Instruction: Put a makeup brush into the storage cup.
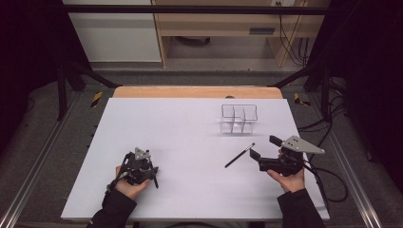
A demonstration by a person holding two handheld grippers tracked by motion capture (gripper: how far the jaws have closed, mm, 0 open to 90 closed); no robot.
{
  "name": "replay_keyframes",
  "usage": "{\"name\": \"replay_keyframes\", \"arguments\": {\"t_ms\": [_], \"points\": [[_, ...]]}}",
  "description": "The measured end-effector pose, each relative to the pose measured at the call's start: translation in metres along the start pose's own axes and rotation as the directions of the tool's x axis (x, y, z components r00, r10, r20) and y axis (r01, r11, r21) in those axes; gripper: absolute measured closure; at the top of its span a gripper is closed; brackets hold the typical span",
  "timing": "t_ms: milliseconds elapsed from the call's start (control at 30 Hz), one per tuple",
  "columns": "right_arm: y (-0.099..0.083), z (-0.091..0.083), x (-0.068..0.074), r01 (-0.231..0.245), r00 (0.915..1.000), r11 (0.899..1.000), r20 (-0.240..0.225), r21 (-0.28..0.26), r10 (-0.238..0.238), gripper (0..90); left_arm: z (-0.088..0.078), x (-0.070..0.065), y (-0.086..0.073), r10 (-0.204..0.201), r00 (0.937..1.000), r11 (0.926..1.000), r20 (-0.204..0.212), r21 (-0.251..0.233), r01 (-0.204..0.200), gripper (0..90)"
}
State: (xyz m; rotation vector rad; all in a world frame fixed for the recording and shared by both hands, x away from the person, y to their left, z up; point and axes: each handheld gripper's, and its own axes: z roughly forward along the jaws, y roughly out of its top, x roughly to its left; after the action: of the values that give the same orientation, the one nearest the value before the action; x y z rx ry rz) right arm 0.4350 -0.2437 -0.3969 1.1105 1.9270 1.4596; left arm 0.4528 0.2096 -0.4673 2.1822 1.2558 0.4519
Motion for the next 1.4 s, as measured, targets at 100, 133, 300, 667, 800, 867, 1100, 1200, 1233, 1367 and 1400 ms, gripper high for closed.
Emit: {"name": "replay_keyframes", "arguments": {"t_ms": [100, 133, 300, 667, 800, 867, 1100, 1200, 1233, 1367, 1400], "points": [[0.0000, 0.0000, 0.0000, 0.000, 1.0000, 1.000, -0.001, 0.000, 0.000, 7.9, -0.0007, 0.0005, 0.0001, 0.009, 1.0000, 0.9999, 0.003, 0.009, -0.009, 65.8], [-0.0001, 0.0000, 0.0001, 0.000, 1.0000, 1.000, 0.000, 0.000, 0.000, 7.9, -0.0009, 0.0008, 0.0002, 0.013, 0.9999, 0.9999, 0.002, 0.010, -0.013, 67.0], [-0.0001, -0.0002, 0.0000, 0.000, 1.0000, 1.000, -0.001, 0.000, 0.000, 7.9, -0.0017, 0.0014, 0.0004, 0.019, 0.9997, 0.9997, 0.017, 0.013, -0.020, 71.8], [0.0000, -0.0004, -0.0007, 0.001, 1.0000, 1.000, -0.003, 0.001, -0.001, 8.0, -0.0044, 0.0024, 0.0007, 0.037, 0.9980, 0.9993, 0.052, -0.009, -0.036, 81.4], [0.0001, -0.0009, -0.0012, 0.000, 1.0000, 1.000, -0.001, -0.002, 0.000, 7.9, -0.0051, 0.0030, 0.0010, 0.039, 0.9976, 0.9992, 0.058, -0.010, -0.038, 82.5], [0.0001, -0.0011, -0.0011, -0.005, 1.0000, 1.000, 0.000, -0.003, 0.005, 7.9, -0.0041, 0.0034, 0.0011, 0.034, 0.9974, 0.9994, 0.064, -0.003, -0.034, 81.7], [-0.0004, -0.0006, -0.0008, -0.004, 1.0000, 1.000, -0.001, -0.003, 0.004, 8.0, -0.0008, 0.0014, 0.0002, 0.035, 0.9982, 0.9994, 0.049, 0.003, -0.036, 77.5], [-0.0005, -0.0004, -0.0007, -0.003, 1.0000, 1.000, 0.000, -0.003, 0.003, 8.0, -0.0008, 0.0023, 0.0006, 0.034, 0.9979, 0.9994, 0.055, 0.007, -0.034, 78.1], [-0.0005, -0.0004, -0.0007, -0.002, 1.0000, 1.000, -0.001, -0.002, 0.002, 8.0, -0.0009, 0.0026, 0.0007, 0.034, 0.9978, 0.9994, 0.057, 0.008, -0.034, 78.4], [-0.0006, -0.0004, -0.0007, -0.004, 1.0000, 1.000, 0.000, -0.003, 0.004, 8.0, -0.0019, 0.0047, 0.0008, 0.044, 0.9967, 0.9989, 0.069, 0.015, -0.045, 80.3], [-0.0006, -0.0005, -0.0009, -0.003, 1.0000, 1.000, -0.001, -0.002, 0.003, 8.0, -0.0018, 0.0048, 0.0007, 0.042, 0.9964, 0.9990, 0.073, 0.010, -0.043, 81.0]]}}
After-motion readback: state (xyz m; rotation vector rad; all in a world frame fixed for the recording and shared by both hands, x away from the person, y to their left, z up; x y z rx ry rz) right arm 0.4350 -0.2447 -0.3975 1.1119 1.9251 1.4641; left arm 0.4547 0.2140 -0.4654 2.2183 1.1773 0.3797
